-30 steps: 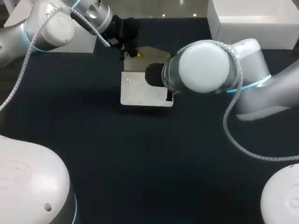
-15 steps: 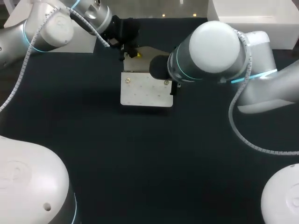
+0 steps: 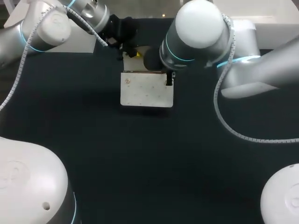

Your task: Pick up the bag, open it, inspect its contents, close it, and place it on the opposite side

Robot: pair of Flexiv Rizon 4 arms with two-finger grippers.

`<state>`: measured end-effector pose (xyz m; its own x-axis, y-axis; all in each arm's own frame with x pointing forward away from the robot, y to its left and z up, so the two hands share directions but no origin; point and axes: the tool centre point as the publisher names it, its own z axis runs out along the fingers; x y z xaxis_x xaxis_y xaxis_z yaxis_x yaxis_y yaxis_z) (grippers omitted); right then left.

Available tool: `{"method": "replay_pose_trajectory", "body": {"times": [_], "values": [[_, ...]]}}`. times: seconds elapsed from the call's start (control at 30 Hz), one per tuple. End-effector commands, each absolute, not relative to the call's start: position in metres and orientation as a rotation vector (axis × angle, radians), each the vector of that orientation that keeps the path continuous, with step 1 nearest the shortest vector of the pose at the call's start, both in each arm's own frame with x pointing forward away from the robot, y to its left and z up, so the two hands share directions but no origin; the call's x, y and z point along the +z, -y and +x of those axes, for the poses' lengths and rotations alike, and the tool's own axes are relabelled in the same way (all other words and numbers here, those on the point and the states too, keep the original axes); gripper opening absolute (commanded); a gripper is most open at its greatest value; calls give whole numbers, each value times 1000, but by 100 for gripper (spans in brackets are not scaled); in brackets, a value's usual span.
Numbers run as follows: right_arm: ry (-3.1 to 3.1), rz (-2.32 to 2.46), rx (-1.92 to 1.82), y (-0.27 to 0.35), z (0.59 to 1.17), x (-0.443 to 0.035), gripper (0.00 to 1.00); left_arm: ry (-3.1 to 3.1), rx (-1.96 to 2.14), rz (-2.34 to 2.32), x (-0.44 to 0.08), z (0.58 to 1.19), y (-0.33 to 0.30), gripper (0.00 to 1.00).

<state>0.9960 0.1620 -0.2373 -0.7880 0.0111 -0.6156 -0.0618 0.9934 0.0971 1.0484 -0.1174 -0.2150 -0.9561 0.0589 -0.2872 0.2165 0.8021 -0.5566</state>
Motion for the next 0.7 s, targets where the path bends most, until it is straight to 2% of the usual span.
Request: {"method": "replay_pose_trajectory", "body": {"times": [0.03, 0.7], "values": [[-2486, -34, 129, -172, 1009, -248, 0, -2733, -910, 205, -218, 1050, 114, 0], [-2518, -54, 154, -176, 1024, -271, 0, -2745, -928, 188, -217, 1053, 109, 0]]}}
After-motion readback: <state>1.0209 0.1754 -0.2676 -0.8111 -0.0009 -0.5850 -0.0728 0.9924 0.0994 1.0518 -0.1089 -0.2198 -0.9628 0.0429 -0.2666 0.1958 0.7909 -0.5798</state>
